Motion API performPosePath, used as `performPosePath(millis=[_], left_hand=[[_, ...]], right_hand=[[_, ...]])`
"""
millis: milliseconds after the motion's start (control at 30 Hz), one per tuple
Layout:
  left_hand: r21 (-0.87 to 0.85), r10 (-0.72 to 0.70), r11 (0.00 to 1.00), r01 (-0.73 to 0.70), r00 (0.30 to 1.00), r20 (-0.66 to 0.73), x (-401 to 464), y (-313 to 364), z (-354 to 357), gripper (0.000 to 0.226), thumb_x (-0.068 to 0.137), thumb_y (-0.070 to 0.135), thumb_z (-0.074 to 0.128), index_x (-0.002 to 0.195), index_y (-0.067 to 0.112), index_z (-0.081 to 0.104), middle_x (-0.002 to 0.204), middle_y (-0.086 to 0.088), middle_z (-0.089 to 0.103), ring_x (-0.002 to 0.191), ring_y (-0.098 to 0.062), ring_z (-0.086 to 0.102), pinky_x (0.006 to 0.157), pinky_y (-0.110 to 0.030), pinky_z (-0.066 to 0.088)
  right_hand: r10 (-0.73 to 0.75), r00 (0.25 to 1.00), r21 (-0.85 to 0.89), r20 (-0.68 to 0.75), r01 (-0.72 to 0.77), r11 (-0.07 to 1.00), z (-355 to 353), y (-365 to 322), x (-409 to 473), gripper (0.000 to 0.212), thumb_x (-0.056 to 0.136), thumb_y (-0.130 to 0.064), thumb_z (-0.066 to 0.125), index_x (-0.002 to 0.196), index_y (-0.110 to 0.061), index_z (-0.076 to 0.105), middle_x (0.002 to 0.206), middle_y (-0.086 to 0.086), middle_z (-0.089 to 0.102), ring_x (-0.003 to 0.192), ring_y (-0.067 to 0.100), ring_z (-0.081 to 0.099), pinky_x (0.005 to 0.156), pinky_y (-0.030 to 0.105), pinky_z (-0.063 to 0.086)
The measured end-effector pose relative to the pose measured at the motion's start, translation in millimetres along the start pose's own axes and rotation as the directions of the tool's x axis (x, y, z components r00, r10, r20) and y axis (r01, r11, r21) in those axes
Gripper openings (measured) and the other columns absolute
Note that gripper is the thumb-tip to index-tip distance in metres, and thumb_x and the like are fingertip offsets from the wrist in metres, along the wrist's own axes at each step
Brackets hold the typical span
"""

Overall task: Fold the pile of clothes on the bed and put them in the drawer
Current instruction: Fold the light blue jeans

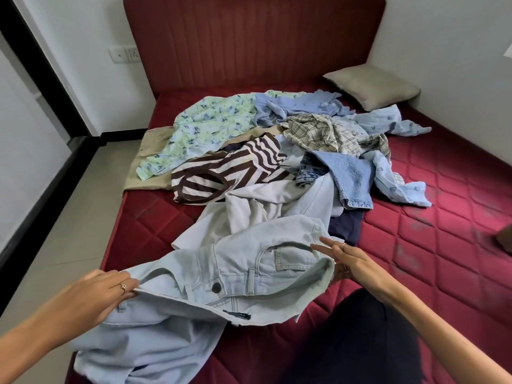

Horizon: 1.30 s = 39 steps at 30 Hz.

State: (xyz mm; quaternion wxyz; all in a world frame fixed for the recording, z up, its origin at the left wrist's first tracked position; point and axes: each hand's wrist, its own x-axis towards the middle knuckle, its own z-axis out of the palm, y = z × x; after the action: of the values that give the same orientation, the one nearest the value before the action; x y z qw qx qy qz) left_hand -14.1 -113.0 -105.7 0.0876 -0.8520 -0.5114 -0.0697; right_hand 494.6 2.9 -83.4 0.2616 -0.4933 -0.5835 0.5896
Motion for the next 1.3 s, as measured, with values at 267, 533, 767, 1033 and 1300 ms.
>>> performPosePath(millis=[267, 533, 767, 1033, 1300], left_hand=[[0.028, 0.037, 0.999, -0.036, 0.999, -0.032, -1, 17, -11, 0.037, 0.103, 0.041, 0.019, 0.096, 0.031, 0.055, 0.077, 0.016, 0.054, 0.074, -0.002, 0.048, 0.058, -0.021, 0.042], [0.034, 0.021, 0.999, -0.019, 0.998, -0.064, -1, 23, -15, 0.053, 0.104, 0.043, 0.011, 0.091, 0.03, 0.061, 0.08, 0.016, 0.054, 0.071, -0.001, 0.052, 0.063, -0.02, 0.035], [-0.071, -0.161, 0.985, 0.155, 0.984, -0.079, -6, 19, -12, 0.049, 0.082, 0.062, 0.044, 0.064, 0.022, 0.066, 0.114, 0.0, 0.061, 0.098, -0.011, 0.058, 0.068, -0.034, 0.057], [-0.297, -0.237, 0.923, 0.243, 0.97, 0.057, -40, 33, -22, 0.062, 0.091, 0.069, 0.034, 0.07, 0.026, 0.073, 0.096, 0.02, 0.066, 0.09, 0.013, 0.055, 0.077, 0.004, 0.037], [-0.301, -0.309, 0.911, 0.283, 0.95, -0.042, -43, 53, -24, 0.028, 0.095, 0.059, 0.039, 0.082, 0.037, 0.05, 0.076, 0.02, 0.048, 0.066, 0.006, 0.05, 0.06, -0.006, 0.039]], right_hand=[[0.029, 0.998, -0.068, -0.056, -0.033, 0.997, 12, 8, -8, 0.045, 0.1, -0.043, 0.026, 0.131, -0.03, 0.056, 0.118, -0.013, 0.068, 0.111, 0.002, 0.062, 0.087, 0.036, 0.049], [0.03, 0.997, -0.167, -0.07, -0.042, 0.985, 16, 14, -13, 0.053, 0.097, -0.054, 0.027, 0.111, -0.03, 0.072, 0.111, -0.016, 0.07, 0.108, -0.002, 0.06, 0.09, 0.031, 0.05], [-0.077, 0.997, -0.599, -0.021, 0.049, 0.799, 14, 24, -12, 0.048, 0.083, 0.007, 0.05, 0.109, -0.031, 0.061, 0.1, -0.009, 0.069, 0.073, -0.001, 0.063, 0.067, 0.01, 0.045], [-0.016, 0.923, 0.27, -0.385, 0.13, 0.954, 5, -4, -14, 0.039, 0.086, 0.014, 0.03, 0.095, 0.001, 0.066, 0.085, 0.015, 0.07, 0.045, 0.019, 0.059, 0.042, 0.019, 0.048], [-0.235, 0.972, -0.579, 0.02, 0.203, 0.789, -12, -6, -29, 0.04, 0.084, 0.001, 0.064, 0.108, -0.03, 0.07, 0.1, -0.023, 0.07, 0.087, -0.003, 0.064, 0.078, 0.01, 0.045]])
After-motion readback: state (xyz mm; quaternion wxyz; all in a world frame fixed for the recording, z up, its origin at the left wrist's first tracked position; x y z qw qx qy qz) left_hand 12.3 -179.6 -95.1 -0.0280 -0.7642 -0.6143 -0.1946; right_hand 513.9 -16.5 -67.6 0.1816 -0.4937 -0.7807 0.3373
